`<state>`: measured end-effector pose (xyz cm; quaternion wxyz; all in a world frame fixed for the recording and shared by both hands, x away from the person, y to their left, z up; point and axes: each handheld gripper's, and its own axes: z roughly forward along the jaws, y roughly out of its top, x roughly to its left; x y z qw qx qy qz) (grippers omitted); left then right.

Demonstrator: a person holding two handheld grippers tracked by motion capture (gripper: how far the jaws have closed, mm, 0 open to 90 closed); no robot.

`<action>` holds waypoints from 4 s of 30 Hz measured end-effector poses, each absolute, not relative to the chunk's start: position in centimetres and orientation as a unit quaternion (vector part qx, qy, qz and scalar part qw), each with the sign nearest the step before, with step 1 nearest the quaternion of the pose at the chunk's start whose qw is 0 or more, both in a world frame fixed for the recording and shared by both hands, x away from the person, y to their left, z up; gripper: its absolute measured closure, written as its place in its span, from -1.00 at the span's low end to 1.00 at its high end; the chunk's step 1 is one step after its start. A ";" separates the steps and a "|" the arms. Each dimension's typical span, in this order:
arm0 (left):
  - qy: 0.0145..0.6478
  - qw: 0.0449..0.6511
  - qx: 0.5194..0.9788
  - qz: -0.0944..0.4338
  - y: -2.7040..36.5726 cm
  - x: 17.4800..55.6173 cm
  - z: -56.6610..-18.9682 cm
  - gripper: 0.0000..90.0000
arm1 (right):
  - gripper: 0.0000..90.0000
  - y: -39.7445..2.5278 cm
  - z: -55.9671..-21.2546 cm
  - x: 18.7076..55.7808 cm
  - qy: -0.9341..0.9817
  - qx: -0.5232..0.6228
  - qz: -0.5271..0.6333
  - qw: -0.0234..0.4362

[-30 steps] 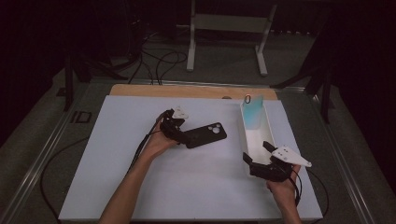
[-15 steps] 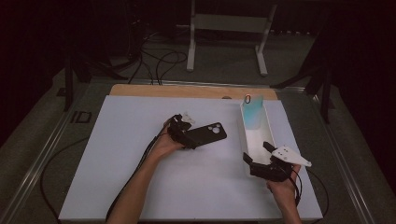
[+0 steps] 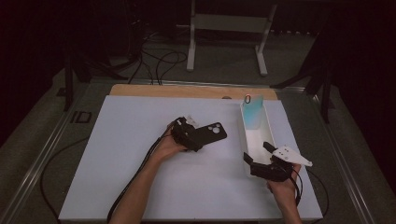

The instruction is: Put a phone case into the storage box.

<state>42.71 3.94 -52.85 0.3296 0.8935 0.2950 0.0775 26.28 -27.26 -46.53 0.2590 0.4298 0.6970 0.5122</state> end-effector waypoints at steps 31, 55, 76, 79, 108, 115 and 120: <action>0.298 0.318 0.895 0.096 5.2 39.8 -50.7 -0.64 | -0.79 -26.9 -46.2 26.3 0.696 0.430 0.519 0.249; 0.314 0.417 0.831 0.192 10.2 33.1 -45.3 -0.65 | -0.79 -24.7 -44.1 27.9 0.719 0.418 0.511 0.218; 0.293 0.479 0.800 0.214 11.2 29.7 -44.4 -0.65 | -0.79 -18.5 -40.4 31.9 0.745 0.395 0.521 0.130; 0.286 0.484 0.798 0.215 11.0 29.4 -44.2 -0.65 | -0.79 -17.9 -40.4 32.2 0.747 0.392 0.523 0.121; 0.270 0.485 0.802 0.219 9.2 28.5 -44.2 -0.66 | 0.72 -14.4 -40.3 33.3 0.722 0.387 0.573 -0.023; 0.271 0.473 0.809 0.220 8.8 28.6 -44.3 -0.69 | 0.90 -13.9 -40.0 32.8 0.731 0.365 0.576 -0.029; 0.270 0.475 0.810 0.213 9.0 28.6 -44.3 -0.71 | 0.91 -13.5 -39.8 32.5 0.744 0.351 0.568 -0.009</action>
